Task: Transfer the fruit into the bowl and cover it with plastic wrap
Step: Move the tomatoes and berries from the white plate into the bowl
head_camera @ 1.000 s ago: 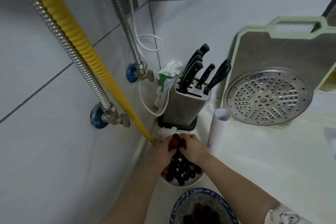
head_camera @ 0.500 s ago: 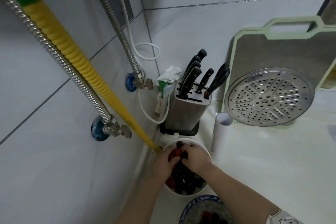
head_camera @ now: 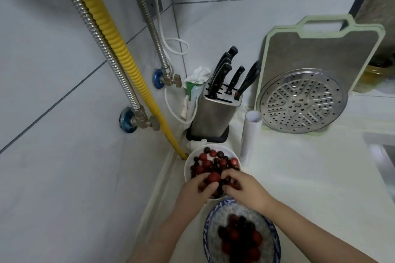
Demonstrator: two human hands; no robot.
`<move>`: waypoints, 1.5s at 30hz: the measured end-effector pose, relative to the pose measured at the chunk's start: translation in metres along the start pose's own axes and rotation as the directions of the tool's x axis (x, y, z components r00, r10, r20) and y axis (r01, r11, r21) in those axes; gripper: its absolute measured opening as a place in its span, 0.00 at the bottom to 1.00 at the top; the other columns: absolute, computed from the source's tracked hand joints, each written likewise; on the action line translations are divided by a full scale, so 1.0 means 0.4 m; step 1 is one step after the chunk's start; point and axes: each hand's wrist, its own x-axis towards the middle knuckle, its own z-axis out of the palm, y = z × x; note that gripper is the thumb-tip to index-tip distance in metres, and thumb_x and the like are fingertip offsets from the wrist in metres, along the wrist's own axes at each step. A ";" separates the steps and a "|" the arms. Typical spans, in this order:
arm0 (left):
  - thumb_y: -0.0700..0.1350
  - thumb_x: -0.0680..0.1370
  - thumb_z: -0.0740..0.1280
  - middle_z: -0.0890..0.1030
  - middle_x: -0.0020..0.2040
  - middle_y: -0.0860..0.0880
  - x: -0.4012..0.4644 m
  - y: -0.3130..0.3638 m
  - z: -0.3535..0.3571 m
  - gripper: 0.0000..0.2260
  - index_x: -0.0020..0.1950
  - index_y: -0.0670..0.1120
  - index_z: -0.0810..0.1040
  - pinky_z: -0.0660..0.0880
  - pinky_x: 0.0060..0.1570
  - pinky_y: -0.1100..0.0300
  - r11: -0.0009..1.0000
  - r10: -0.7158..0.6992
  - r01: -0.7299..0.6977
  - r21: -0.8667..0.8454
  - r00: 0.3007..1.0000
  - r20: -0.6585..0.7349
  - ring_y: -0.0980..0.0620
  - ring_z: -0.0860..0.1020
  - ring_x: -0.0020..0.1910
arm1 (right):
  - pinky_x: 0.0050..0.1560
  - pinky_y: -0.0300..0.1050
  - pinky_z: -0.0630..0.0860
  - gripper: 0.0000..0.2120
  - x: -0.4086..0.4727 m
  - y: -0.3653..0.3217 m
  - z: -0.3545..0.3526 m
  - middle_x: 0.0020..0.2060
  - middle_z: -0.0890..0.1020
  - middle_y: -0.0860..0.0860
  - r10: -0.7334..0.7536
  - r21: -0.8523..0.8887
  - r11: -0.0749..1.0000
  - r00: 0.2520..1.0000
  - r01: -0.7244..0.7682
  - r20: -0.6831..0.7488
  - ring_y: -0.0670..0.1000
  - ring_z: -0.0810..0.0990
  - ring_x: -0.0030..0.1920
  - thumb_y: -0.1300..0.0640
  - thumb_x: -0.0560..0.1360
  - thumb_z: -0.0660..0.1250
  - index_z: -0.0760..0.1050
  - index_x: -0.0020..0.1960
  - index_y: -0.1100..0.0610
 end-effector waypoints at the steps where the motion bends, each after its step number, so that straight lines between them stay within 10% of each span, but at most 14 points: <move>1: 0.54 0.76 0.68 0.81 0.41 0.58 -0.015 0.000 0.008 0.08 0.54 0.63 0.77 0.76 0.44 0.63 1.000 0.004 -0.004 -0.001 1.000 0.004 0.58 0.78 0.39 | 0.39 0.30 0.71 0.09 -0.024 -0.001 0.000 0.45 0.81 0.51 0.005 0.019 1.000 1.000 -0.005 0.005 0.39 0.77 0.36 0.56 0.74 0.66 0.75 0.54 0.47; 15: 0.61 0.73 0.66 0.81 0.42 0.54 -0.177 -0.078 0.128 0.14 0.54 0.55 0.78 0.76 0.47 0.59 0.990 -0.090 0.087 0.111 0.996 0.020 0.56 0.80 0.43 | 0.41 0.38 0.79 0.10 -0.231 0.042 0.082 0.53 0.77 0.45 0.110 -0.056 0.992 0.994 -0.110 0.003 0.47 0.83 0.35 0.56 0.77 0.63 0.73 0.57 0.45; 21: 0.61 0.75 0.63 0.83 0.50 0.55 -0.182 -0.082 0.122 0.16 0.58 0.56 0.78 0.77 0.57 0.54 0.994 -0.087 0.087 0.069 0.996 -0.007 0.58 0.80 0.51 | 0.41 0.29 0.75 0.14 -0.241 0.036 0.069 0.33 0.80 0.42 0.143 -0.035 0.989 0.990 -0.143 -0.016 0.43 0.82 0.35 0.59 0.78 0.62 0.74 0.61 0.46; 28: 0.56 0.77 0.64 0.78 0.42 0.55 -0.118 -0.041 0.044 0.15 0.62 0.53 0.76 0.76 0.49 0.58 0.981 -0.055 0.075 0.181 0.992 -0.109 0.55 0.78 0.43 | 0.46 0.32 0.74 0.13 -0.144 0.001 0.018 0.45 0.82 0.45 0.079 -0.058 0.995 0.997 -0.079 0.000 0.45 0.82 0.40 0.58 0.78 0.62 0.75 0.61 0.50; 33: 0.53 0.77 0.65 0.77 0.55 0.49 -0.037 -0.036 -0.011 0.18 0.65 0.50 0.74 0.71 0.48 0.61 0.949 -0.023 0.080 0.304 0.982 -0.188 0.55 0.75 0.46 | 0.59 0.42 0.74 0.16 -0.027 -0.021 -0.002 0.54 0.81 0.53 0.047 -0.138 0.989 0.999 -0.047 -0.003 0.51 0.79 0.51 0.59 0.77 0.64 0.74 0.64 0.55; 45: 0.49 0.73 0.70 0.76 0.61 0.45 0.055 -0.024 -0.002 0.19 0.61 0.45 0.74 0.74 0.58 0.54 0.887 -0.169 0.123 0.446 0.983 0.065 0.46 0.74 0.61 | 0.66 0.51 0.70 0.29 0.139 0.020 0.059 0.73 0.61 0.54 0.176 -0.505 0.860 0.972 -0.073 0.159 0.58 0.68 0.69 0.51 0.77 0.62 0.55 0.75 0.47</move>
